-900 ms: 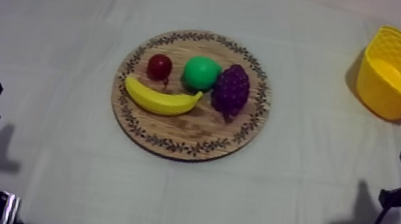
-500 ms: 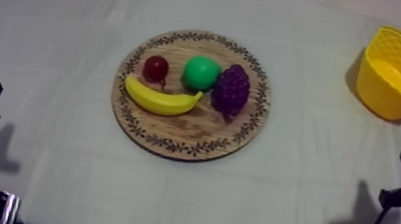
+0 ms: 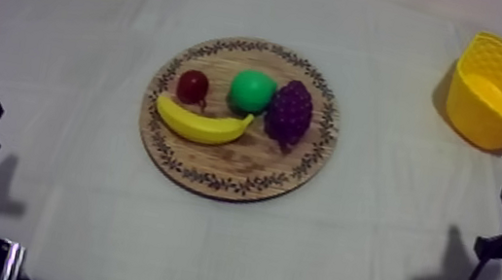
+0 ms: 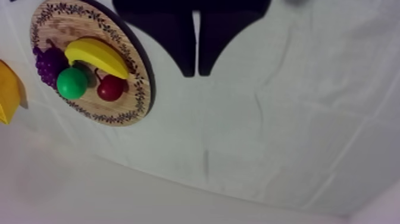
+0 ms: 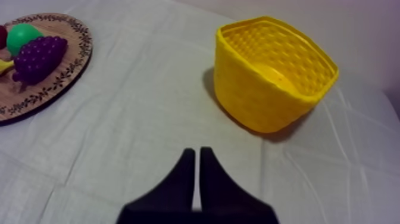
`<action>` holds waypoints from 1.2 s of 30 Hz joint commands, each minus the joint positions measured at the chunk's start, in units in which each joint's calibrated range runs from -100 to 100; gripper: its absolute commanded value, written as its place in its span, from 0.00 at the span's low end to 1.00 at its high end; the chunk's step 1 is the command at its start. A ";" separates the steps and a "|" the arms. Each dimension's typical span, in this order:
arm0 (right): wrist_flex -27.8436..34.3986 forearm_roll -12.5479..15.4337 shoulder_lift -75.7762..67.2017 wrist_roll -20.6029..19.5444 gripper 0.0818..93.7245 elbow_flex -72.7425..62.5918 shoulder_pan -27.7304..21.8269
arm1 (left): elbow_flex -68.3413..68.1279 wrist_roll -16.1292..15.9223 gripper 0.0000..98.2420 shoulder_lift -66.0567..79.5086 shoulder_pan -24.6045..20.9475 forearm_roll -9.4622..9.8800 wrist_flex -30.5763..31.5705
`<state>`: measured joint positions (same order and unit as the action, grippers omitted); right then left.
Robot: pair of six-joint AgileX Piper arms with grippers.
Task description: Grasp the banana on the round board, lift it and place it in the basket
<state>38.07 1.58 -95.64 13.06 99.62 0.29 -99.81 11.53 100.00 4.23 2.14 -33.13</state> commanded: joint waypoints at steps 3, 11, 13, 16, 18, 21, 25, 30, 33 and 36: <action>-0.01 0.01 -0.03 0.40 0.00 0.05 0.02 | 0.03 0.02 0.00 0.00 0.00 0.03 0.07; 0.88 2.31 -0.03 2.65 0.01 -1.15 1.16 | 0.03 0.03 0.00 0.00 0.00 0.03 0.07; 3.71 3.31 -0.07 3.03 0.01 -3.68 1.24 | 0.03 0.05 0.00 0.00 0.00 0.03 0.07; 7.55 5.09 -0.10 3.57 0.01 -9.62 1.29 | 0.03 0.04 0.00 0.00 0.00 0.03 0.07; 9.33 6.46 0.09 4.06 0.01 -14.19 1.37 | 0.03 0.03 0.00 0.00 0.00 0.03 0.07; 11.17 8.46 2.29 5.11 0.01 -21.22 1.47 | 0.03 0.03 0.00 0.00 0.00 0.03 0.07; 12.88 11.51 8.98 7.00 0.01 -31.35 1.25 | 0.03 0.02 0.00 0.00 0.00 0.03 0.07; 16.78 14.88 20.85 8.50 0.01 -46.23 0.99 | 0.03 0.02 0.00 0.00 0.00 0.03 0.07; 20.05 16.27 28.99 9.13 0.01 -54.57 1.48 | 0.03 0.04 0.00 0.00 0.00 0.03 0.07; 24.18 16.99 37.42 9.20 0.01 -61.87 3.13 | 0.03 0.02 0.00 0.00 0.00 0.03 0.07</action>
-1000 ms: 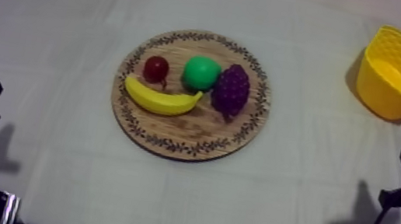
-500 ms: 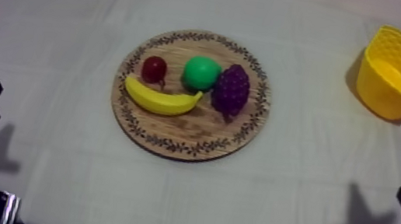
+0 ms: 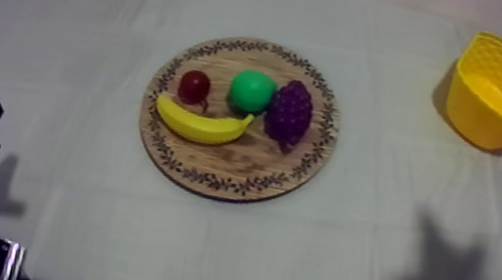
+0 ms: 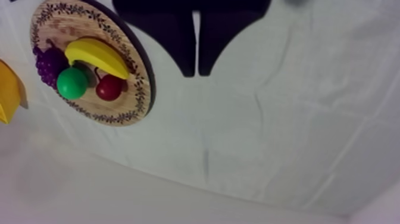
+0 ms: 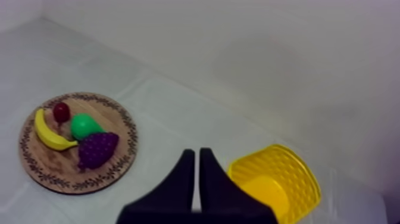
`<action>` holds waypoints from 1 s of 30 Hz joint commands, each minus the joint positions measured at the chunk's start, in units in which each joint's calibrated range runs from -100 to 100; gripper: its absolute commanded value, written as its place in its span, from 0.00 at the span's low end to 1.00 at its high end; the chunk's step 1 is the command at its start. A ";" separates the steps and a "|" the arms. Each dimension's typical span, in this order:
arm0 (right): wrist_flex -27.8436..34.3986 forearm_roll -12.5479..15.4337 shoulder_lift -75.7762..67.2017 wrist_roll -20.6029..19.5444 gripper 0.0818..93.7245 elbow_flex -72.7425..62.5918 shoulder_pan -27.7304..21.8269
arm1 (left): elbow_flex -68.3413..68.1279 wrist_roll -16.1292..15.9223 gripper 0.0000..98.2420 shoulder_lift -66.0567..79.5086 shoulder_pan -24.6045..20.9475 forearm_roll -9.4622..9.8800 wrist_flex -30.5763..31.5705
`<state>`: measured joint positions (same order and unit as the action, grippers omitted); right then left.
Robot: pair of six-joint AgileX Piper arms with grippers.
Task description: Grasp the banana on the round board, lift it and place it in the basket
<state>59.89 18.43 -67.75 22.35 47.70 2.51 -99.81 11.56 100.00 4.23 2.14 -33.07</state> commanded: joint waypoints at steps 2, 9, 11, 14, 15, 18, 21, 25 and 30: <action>5.10 0.09 14.86 -0.52 0.01 -14.14 2.69 | 0.03 -0.01 0.00 0.00 0.00 0.03 0.00; 9.17 -1.46 29.06 -1.73 0.01 -22.48 10.24 | 0.03 -0.01 0.00 0.00 0.00 0.03 0.00; 9.36 -2.30 32.70 -2.16 0.01 -23.62 13.06 | 0.03 0.01 0.00 0.00 0.00 0.03 0.00; 9.51 -3.20 37.85 -2.29 0.03 -24.75 16.93 | 0.03 0.00 0.00 0.00 0.00 0.03 0.00; 9.40 -3.42 39.41 -2.26 0.03 -25.02 18.15 | 0.03 -0.01 0.00 0.00 0.00 0.03 0.00; 9.17 -3.79 43.68 -2.08 0.04 -25.96 21.26 | 0.03 0.01 0.00 0.00 0.00 0.03 0.00; 9.27 -4.15 47.37 -1.84 0.04 -27.15 23.78 | 0.03 0.02 0.00 0.00 0.00 0.03 0.00; 9.39 -4.03 51.46 -0.39 0.04 -28.06 25.88 | 0.03 0.02 0.00 0.00 0.00 0.03 0.00; 8.72 -3.76 56.40 2.12 0.05 -28.29 27.06 | 0.03 0.01 0.00 0.00 0.00 0.03 0.00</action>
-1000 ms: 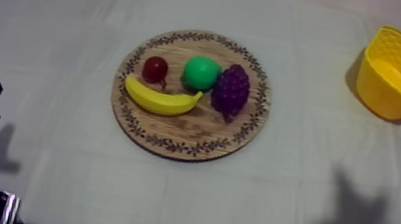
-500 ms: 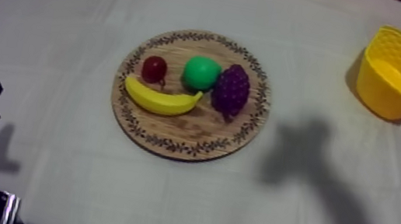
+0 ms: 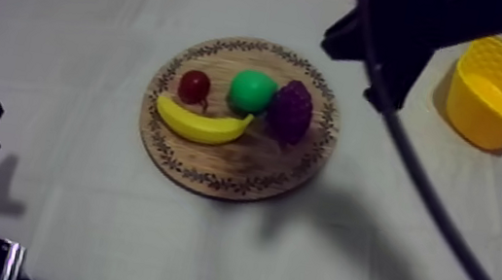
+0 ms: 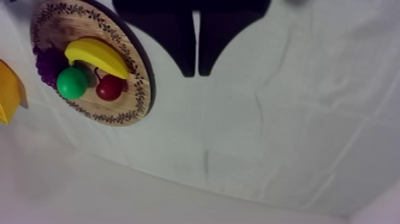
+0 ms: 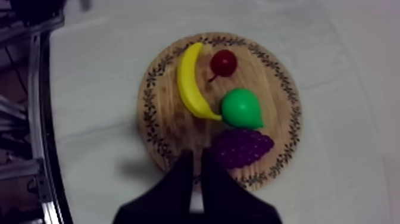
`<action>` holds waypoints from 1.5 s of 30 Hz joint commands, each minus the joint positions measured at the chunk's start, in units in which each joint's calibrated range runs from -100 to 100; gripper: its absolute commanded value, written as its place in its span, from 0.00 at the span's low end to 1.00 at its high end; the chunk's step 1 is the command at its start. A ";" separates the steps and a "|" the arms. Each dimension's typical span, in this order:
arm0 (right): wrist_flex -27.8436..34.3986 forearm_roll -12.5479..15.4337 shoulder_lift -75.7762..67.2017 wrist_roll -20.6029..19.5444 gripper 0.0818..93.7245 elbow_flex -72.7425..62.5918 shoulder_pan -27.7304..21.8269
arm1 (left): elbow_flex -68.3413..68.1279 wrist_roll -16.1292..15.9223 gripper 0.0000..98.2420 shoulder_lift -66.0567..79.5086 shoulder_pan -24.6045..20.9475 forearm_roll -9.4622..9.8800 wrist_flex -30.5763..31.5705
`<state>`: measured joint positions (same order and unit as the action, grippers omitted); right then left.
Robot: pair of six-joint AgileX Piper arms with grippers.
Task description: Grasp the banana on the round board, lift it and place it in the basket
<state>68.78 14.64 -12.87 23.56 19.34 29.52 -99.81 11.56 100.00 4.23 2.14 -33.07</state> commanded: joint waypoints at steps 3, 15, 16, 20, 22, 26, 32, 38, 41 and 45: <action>-1.23 0.27 4.78 2.77 0.07 0.35 -0.03 | 0.03 0.02 0.00 0.00 0.00 0.03 0.00; -4.90 1.63 15.90 7.66 0.10 -0.59 1.93 | 0.03 0.01 0.00 0.00 0.00 0.03 0.00; -5.22 1.75 16.75 7.77 0.10 -1.26 2.14 | 0.03 0.02 0.00 0.00 0.00 0.03 0.00; -5.56 1.98 20.17 7.70 0.12 -4.62 2.57 | 0.03 0.02 0.00 0.00 0.00 0.03 0.00; -5.61 2.04 21.44 7.67 0.12 -5.94 2.64 | 0.03 0.00 0.00 0.00 0.00 0.03 0.00; -5.87 1.89 23.14 7.53 0.16 -8.01 2.77 | 0.03 0.00 0.00 0.00 0.00 0.03 0.00; -5.08 2.09 24.61 7.72 0.61 -10.98 2.74 | 0.03 0.00 0.00 0.00 0.00 0.03 0.00; -4.27 1.86 26.48 7.51 0.71 -14.37 3.21 | 0.03 0.02 0.00 0.00 0.00 0.03 0.00; -4.21 1.69 27.82 7.40 0.71 -15.87 3.61 | 0.03 0.01 0.00 0.00 0.00 0.03 0.00; -4.47 1.46 30.49 7.19 0.70 -17.98 4.22 | 0.03 0.00 0.00 0.00 0.00 0.03 0.00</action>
<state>64.59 16.35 16.80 30.77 1.88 33.67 -99.81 11.56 100.00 4.23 2.14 -33.06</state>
